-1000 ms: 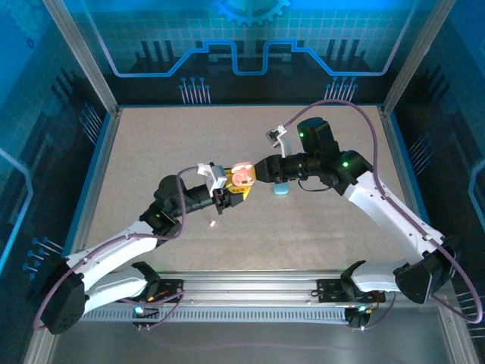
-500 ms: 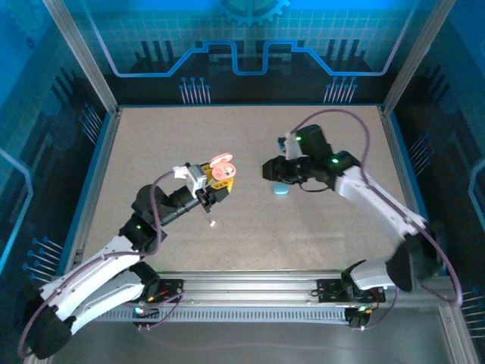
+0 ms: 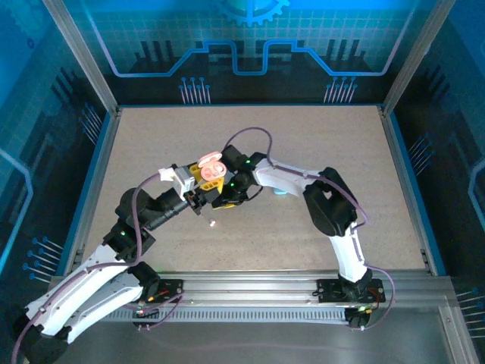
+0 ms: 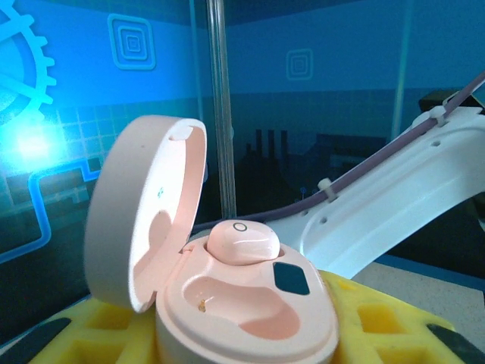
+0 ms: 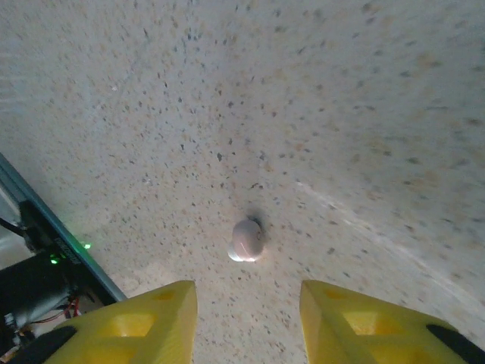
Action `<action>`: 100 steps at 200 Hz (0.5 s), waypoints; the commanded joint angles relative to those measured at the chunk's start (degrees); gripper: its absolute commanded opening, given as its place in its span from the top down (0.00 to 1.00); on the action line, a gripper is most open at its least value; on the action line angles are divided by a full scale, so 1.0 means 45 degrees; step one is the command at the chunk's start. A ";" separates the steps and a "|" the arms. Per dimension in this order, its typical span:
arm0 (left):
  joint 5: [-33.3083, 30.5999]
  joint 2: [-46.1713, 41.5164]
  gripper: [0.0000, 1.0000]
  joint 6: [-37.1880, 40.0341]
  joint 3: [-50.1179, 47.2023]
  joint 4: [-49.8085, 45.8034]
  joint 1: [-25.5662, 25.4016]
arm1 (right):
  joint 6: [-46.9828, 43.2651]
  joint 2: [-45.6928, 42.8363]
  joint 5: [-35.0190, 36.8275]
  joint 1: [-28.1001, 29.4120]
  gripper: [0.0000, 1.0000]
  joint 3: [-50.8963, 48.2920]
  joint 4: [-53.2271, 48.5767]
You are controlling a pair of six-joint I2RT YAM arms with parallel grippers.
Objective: Insert the wireless bluetooth earbuds into the charging case
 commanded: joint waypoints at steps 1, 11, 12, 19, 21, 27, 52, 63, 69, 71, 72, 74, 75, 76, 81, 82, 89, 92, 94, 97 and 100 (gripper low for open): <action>0.0018 -0.0236 0.68 0.0394 0.0390 -0.0225 -0.0042 | -0.0066 0.0744 0.0317 0.0411 0.57 0.0818 -0.1033; -0.0020 -0.0226 0.68 0.0426 0.0377 -0.0225 -0.0042 | -0.0061 0.1022 0.0342 0.0566 0.57 0.1061 -0.1194; -0.0010 -0.0221 0.68 0.0430 0.0379 -0.0225 -0.0038 | -0.0061 0.1053 0.0342 0.0585 0.57 0.1085 -0.1214; -0.0005 -0.0201 0.68 0.0443 0.0371 -0.0219 -0.0037 | -0.0090 0.1253 0.0342 0.0674 0.57 0.1277 -0.1354; -0.0001 -0.0193 0.67 0.0455 0.0378 -0.0219 -0.0045 | -0.0098 0.1301 0.0356 0.0700 0.57 0.1322 -0.1395; 0.0014 -0.0168 0.68 0.0453 0.0371 -0.0218 -0.0035 | -0.0129 0.1441 0.0379 0.0782 0.57 0.1456 -0.1481; 0.0085 -0.0080 0.68 0.0425 0.0384 -0.0149 -0.0037 | -0.0145 0.2003 0.0575 0.0991 0.57 0.1998 -0.1924; 0.0080 -0.0073 0.68 0.0451 0.0384 -0.0160 -0.0044 | -0.0141 0.2143 0.0586 0.1070 0.57 0.2118 -0.1975; 0.0068 -0.0069 0.68 0.0453 0.0381 -0.0159 -0.0050 | -0.0103 0.2207 0.0620 0.1089 0.58 0.2173 -0.1975; 0.0071 -0.0077 0.68 0.0463 0.0381 -0.0165 -0.0053 | -0.0101 0.2238 0.0607 0.1101 0.58 0.2190 -0.1975; 0.0074 -0.0078 0.68 0.0458 0.0381 -0.0156 -0.0044 | -0.0101 0.2246 0.0611 0.1097 0.58 0.2196 -0.1975; 0.0067 -0.0079 0.68 0.0454 0.0381 -0.0149 -0.0047 | -0.0091 0.2272 0.0585 0.1108 0.58 0.2211 -0.1975; 0.0063 -0.0079 0.68 0.0453 0.0371 -0.0148 -0.0050 | -0.0095 0.2293 0.0580 0.1110 0.58 0.2216 -0.1975; 0.0061 -0.0079 0.68 0.0453 0.0376 -0.0148 -0.0043 | -0.0098 0.2303 0.0578 0.1101 0.58 0.2229 -0.1975; 0.0063 -0.0079 0.68 0.0453 0.0381 -0.0150 -0.0037 | -0.0100 0.2365 0.0524 0.1129 0.59 0.2277 -0.2003; 0.0071 -0.0079 0.68 0.0453 0.0371 -0.0149 -0.0036 | -0.0100 0.2378 0.0521 0.1130 0.59 0.2288 -0.2018; 0.0078 -0.0079 0.68 0.0435 0.0363 -0.0181 -0.0035 | -0.0119 0.2463 0.0561 0.1140 0.59 0.2389 -0.2086; 0.0078 -0.0094 0.67 0.0436 0.0362 -0.0168 -0.0040 | -0.0134 0.2483 0.0574 0.1149 0.59 0.2414 -0.2109; 0.0078 -0.0098 0.68 0.0434 0.0361 -0.0182 -0.0036 | -0.0138 0.2502 0.0585 0.1165 0.60 0.2441 -0.2135; 0.0078 -0.0094 0.68 0.0431 0.0361 -0.0188 -0.0045 | -0.0156 0.2535 0.0604 0.1170 0.60 0.2464 -0.2183; 0.0073 -0.0098 0.68 0.0418 0.0352 -0.0184 -0.0046 | -0.0159 0.2561 0.0638 0.1170 0.61 0.2496 -0.2223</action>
